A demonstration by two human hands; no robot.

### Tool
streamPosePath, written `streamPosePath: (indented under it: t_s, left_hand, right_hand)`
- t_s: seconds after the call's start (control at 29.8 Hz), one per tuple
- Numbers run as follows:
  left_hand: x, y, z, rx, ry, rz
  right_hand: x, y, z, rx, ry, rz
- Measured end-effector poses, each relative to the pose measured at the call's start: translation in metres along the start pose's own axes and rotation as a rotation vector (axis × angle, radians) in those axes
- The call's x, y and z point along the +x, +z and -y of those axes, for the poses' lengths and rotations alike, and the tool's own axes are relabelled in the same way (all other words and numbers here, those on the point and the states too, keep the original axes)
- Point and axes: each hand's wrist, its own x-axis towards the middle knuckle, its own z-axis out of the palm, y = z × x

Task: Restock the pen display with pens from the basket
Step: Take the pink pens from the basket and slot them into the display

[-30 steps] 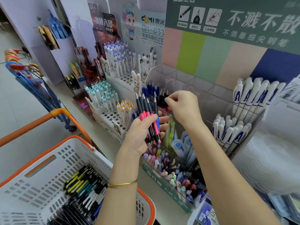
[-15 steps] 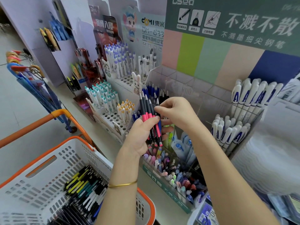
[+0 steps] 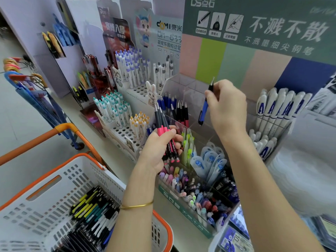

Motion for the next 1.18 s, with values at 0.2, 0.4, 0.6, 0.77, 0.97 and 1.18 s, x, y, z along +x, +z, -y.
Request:
streamPosePath:
  t_s: [0.2,0.4,0.6,0.77,0.97,1.18]
  left_hand:
    - [0.000,0.003,-0.002,-0.030,0.006,0.008]
    - [-0.001,0.001,-0.001,-0.058,0.006,0.041]
    - [0.002,0.000,0.001,-0.040,0.000,0.099]
    - [0.004,0.000,0.002,0.000,0.001,0.165]
    - [0.006,-0.003,0.001,-0.043,-0.051,0.029]
    - [0.006,-0.005,0.002,-0.022,-0.047,-0.049]
  right_hand:
    - [-0.014,0.024,-0.011,-0.293,0.112,0.255]
    - [-0.017,0.035,-0.021,-0.359,0.198,0.378]
    - [-0.018,0.030,-0.009,-0.128,0.035,0.263]
    - [-0.023,0.028,0.003,0.296,0.135,0.627]
    - [-0.006,0.024,0.006,0.483,0.200,0.196]
    - [0.006,0.044,-0.003,0.205,0.029,0.039]
